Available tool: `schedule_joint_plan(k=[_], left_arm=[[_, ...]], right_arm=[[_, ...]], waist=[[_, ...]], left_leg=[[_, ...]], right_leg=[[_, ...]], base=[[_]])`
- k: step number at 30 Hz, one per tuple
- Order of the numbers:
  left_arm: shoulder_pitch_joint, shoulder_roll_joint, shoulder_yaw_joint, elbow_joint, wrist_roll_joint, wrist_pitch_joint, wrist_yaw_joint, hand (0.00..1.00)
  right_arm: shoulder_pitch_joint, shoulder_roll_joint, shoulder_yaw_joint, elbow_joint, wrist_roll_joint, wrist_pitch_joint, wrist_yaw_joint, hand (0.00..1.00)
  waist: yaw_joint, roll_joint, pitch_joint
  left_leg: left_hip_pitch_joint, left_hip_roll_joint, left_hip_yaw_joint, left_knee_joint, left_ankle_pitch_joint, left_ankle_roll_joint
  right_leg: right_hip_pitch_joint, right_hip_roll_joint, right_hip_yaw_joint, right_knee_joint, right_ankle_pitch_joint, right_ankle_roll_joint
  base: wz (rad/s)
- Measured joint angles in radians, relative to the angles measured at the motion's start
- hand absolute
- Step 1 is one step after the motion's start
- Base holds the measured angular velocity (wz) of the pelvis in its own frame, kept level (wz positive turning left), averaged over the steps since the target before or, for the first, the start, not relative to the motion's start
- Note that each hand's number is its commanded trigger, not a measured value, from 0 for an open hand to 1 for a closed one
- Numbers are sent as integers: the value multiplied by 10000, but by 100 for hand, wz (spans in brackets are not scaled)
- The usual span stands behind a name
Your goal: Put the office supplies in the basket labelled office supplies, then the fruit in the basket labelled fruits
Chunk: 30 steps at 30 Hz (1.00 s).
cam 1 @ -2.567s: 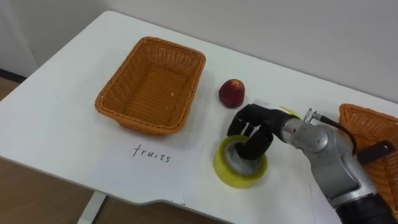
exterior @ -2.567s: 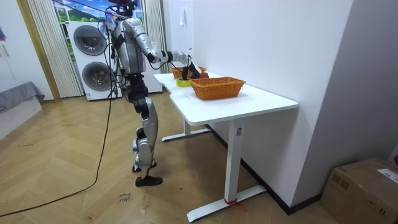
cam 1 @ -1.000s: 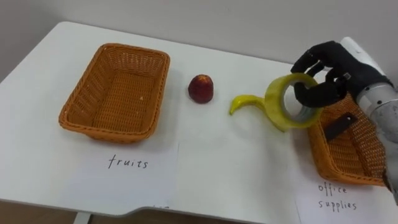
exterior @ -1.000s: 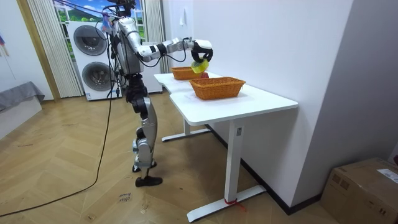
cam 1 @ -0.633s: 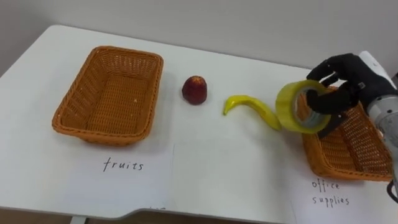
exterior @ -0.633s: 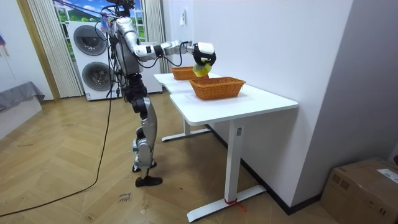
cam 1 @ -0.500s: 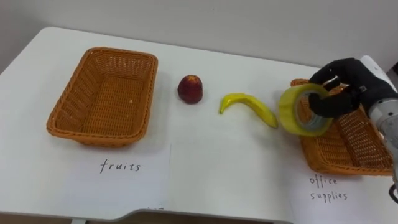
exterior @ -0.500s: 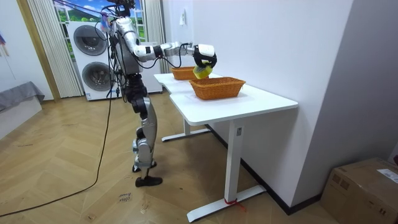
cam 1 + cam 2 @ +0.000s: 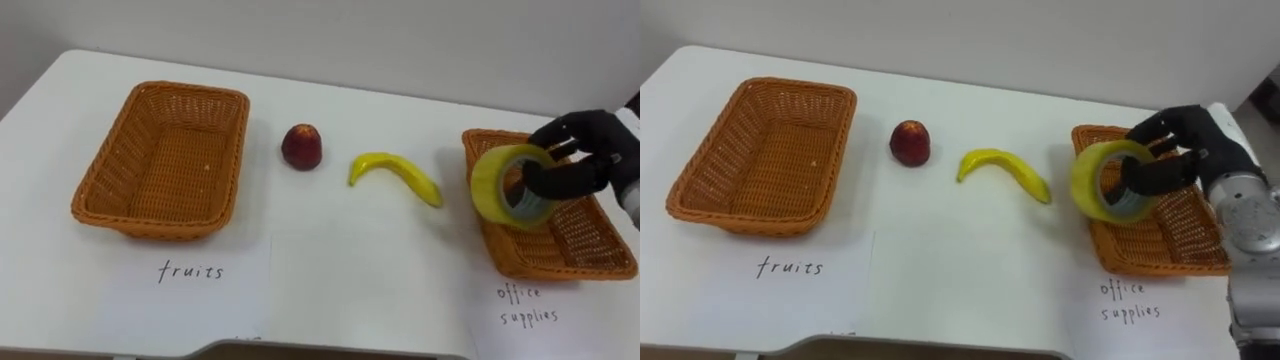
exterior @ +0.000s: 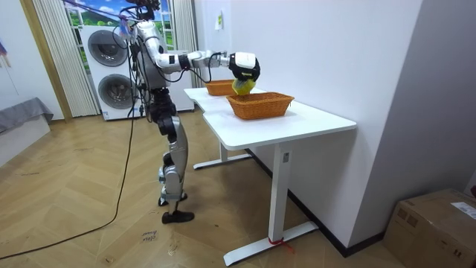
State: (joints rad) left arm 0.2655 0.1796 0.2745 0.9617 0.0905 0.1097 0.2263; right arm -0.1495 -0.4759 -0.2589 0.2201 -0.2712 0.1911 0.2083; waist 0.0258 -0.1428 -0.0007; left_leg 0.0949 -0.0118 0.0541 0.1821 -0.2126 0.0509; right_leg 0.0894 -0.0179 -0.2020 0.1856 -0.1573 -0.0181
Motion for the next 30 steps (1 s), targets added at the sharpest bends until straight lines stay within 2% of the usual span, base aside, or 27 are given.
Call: schedule_joint_plan(k=[6, 11, 16, 17, 18, 19, 20, 21, 22, 30], left_arm=[[34, 5, 144, 8, 0, 1, 41, 0], [9, 4, 297, 5, 0, -2, 66, 0], [11, 5, 381, 4, 0, -10, 66, 0], [9, 19, 380, 2, 0, -30, 66, 0], [9, 29, 380, 2, 0, -48, 66, 0], [6, 41, 379, 0, 0, -75, 65, 0], [5, 44, 378, 0, 0, -76, 65, 0], [6, 45, 378, 0, 1, -76, 65, 0], [9, 47, 378, 0, 2, -75, 65, 0], [-35, 93, 372, -12, 3, -82, 62, 0]], right_arm=[[207, -9, -391, 630, 53, 2, -270, 100], [248, -8, -390, 648, 54, 2, -344, 100], [250, -8, -389, 656, 311, 1, -358, 100], [253, -10, -386, 740, 355, -2, -400, 96], [253, -9, -385, 803, 393, -3, -419, 65], [253, -9, -385, 915, 395, -2, -435, 65], [276, -9, -385, 949, 386, -2, -436, 29], [304, -10, -385, 948, 383, -2, -438, 7], [359, -10, -379, 955, 345, -2, -447, 0], [384, -13, -380, 952, 346, -33, -457, 0]], waist=[[-19, -12, -34], [-121, 74, -81], [-202, 55, -81], [-207, 22, -84], [-207, -1, -85], [-204, -46, -66], [-200, -86, -44], [-196, -108, -38], [-192, -139, -38], [-194, -203, -55]], left_leg=[[-2, 0, 43, 27, 2, -2], [13, 9, 123, 18, 3, -3], [31, 9, 144, -2, 3, -2], [32, 10, 144, -4, 3, -2], [32, 11, 144, -4, 3, -3], [31, 11, 144, -5, 3, -3], [26, 11, 149, -5, 3, -3], [21, 11, 154, -5, 2, -3], [13, 11, 158, -8, 1, -2], [15, 15, 200, -27, -3, 1]], right_leg=[[-21, 4, 54, 17, 0, -1], [-35, 4, 93, 21, 1, -1], [-33, 0, 116, 20, 1, -1], [-33, -2, 113, 18, 0, -1], [-33, -2, 114, 17, 0, 0], [-33, -2, 114, 15, 0, 0], [-40, 0, 112, 14, 0, 0], [-48, 1, 111, 13, 0, 0], [-59, 2, 109, 8, 0, 0], [-85, 10, 119, 2, -1, 2]], base=[[-2], [-2], [0], [0], [0], [0], [0], [0], [0], [0]])
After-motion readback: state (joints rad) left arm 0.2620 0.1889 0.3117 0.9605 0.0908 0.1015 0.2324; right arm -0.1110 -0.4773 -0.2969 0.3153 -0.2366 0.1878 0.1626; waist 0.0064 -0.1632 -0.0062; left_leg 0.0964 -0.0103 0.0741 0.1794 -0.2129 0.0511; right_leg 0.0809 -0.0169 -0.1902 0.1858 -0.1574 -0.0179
